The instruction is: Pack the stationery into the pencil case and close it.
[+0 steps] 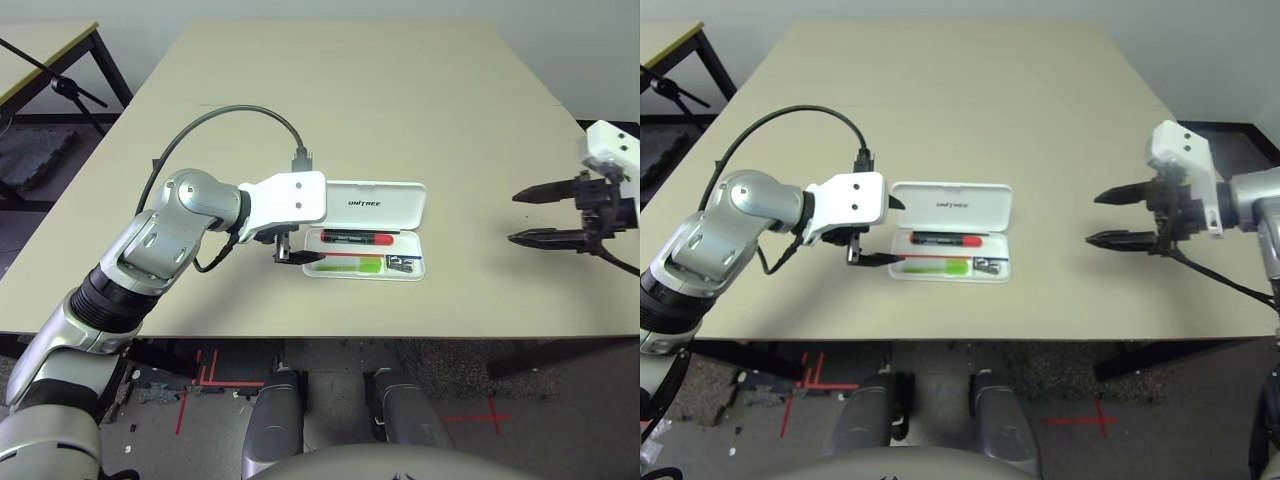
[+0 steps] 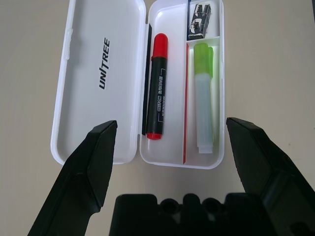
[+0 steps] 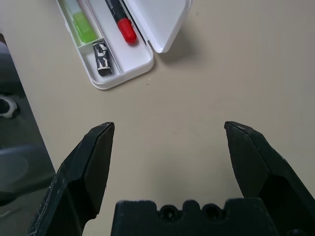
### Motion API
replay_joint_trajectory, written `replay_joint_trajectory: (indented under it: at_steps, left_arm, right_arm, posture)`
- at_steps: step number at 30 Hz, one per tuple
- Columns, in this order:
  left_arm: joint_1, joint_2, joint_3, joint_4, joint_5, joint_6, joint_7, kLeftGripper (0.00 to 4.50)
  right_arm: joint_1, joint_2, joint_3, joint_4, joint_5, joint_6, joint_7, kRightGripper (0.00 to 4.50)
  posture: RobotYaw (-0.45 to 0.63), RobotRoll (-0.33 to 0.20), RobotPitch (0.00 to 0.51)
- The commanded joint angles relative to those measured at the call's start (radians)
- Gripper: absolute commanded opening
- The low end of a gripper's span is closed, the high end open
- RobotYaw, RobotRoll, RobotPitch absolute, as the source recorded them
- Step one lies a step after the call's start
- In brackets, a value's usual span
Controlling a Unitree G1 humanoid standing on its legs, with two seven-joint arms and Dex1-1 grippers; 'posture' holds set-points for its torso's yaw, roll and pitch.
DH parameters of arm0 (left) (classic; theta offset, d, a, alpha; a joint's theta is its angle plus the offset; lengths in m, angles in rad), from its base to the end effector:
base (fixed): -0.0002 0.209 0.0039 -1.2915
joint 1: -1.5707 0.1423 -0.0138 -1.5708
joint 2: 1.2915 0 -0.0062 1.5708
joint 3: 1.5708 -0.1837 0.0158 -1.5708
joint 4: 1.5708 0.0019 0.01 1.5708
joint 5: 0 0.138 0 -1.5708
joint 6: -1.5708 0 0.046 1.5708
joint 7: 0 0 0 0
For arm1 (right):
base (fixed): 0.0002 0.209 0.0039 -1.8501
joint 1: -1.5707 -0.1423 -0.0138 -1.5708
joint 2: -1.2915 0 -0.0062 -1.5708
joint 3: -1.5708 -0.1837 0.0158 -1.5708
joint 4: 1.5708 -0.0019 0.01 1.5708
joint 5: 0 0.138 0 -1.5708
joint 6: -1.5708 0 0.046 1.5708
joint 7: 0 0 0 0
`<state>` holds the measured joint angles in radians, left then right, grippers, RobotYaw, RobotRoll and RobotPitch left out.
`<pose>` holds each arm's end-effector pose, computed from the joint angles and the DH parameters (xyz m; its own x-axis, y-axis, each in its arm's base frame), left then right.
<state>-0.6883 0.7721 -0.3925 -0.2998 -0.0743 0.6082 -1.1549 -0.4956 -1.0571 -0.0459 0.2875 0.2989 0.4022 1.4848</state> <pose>0.2650 0.1642 0.2200 0.3175 -0.7049 -0.6343 0.9063 0.0288 0.4217 0.2544 -0.3432 0.2213 0.4115 0.7098 -0.5717 -0.8914 0.4442 -0.0901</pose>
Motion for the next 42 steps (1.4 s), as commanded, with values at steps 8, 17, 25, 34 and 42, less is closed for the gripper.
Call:
replay_joint_trajectory:
  at_steps: [8, 17, 25, 34, 42]
  left_arm:
    - [0.019, 0.114, -0.004, 0.085, 0.058, -0.045, -0.019, 3.54]
    - [-0.026, 0.104, -0.023, 0.362, 0.237, -0.195, 0.067, 0.03]
    - [-0.11, -0.082, -0.014, 0.688, 0.32, -0.343, 0.222, 0.03]
    - [-0.193, -0.287, 0.085, 0.868, 0.26, -0.334, 0.317, 0.03]
    - [-0.191, -0.331, 0.087, 0.817, 0.231, -0.302, 0.267, 0.03]
  right_arm:
    - [0.029, 0.017, -0.008, -0.043, 0.031, 0.024, -0.036, 4.5]
    - [0.027, 0.039, 0.006, -0.051, 0.025, 0.022, -0.056, 4.5]
    - [0.029, 0.05, 0.006, -0.048, 0.017, 0.014, -0.064, 4.5]
    - [0.027, 0.054, 0.01, -0.058, 0.016, 0.017, -0.074, 4.5]
    - [0.032, 0.053, 0.009, -0.068, 0.016, 0.02, -0.078, 4.5]
  posture:
    - [0.01, 0.0, 0.085]
    - [0.01, 0.0, 0.08]
    - [0.0, 0.0, 0.075]
    - [-0.02, 0.0, 0.073]
    - [-0.02, 0.0, 0.076]
